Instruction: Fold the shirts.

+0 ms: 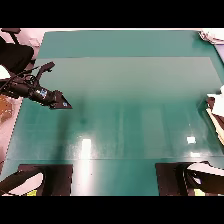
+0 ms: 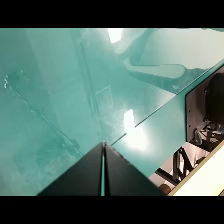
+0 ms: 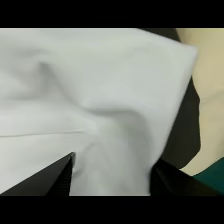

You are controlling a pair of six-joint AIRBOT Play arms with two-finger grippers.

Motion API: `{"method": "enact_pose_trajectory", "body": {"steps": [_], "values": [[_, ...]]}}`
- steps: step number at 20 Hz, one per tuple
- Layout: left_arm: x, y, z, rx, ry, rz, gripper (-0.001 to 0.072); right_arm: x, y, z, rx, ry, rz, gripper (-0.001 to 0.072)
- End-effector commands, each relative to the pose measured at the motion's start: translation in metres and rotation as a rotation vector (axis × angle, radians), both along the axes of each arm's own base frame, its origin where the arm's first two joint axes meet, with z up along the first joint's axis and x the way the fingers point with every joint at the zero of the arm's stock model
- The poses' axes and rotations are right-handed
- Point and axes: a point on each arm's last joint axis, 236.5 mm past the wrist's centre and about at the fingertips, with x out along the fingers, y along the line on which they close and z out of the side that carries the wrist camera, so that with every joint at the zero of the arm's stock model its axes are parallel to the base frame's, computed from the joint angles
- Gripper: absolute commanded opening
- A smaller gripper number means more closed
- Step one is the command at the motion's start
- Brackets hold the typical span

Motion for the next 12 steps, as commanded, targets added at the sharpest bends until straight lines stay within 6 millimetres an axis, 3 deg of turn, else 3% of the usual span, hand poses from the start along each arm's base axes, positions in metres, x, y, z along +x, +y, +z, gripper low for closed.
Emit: {"method": "enact_pose_trajectory", "body": {"steps": [1,3,5,8,10,12], "values": [[0.0,0.0,0.0,0.0,0.0,-0.001,0.0023,-0.006,-0.001,-0.006,-0.005,0.015,0.0,0.0633],[0.002,0.0,0.0,0.0,-0.008,0.004,0.0023,-0.001,-0.004,0.011,-0.023,0.006,0.005,0.07],[0.005,0.0,0.001,0.0,-0.021,0.012,0.0023,0.005,-0.011,0.039,-0.056,-0.014,0.004,0.0701],[0.009,0.0,0.001,-0.003,-0.038,0.018,0.0023,0.023,-0.021,0.1,-0.165,-0.045,0.096,0.0702],[0.009,-0.005,0.006,-0.029,-0.063,-0.009,0.0023,0.049,-0.019,0.146,-0.255,-0.098,0.192,0.0701],[0.012,-0.016,0.019,-0.096,-0.097,-0.023,0.0022,0.101,-0.001,0.196,-0.346,-0.246,0.362,0.0682]]}}
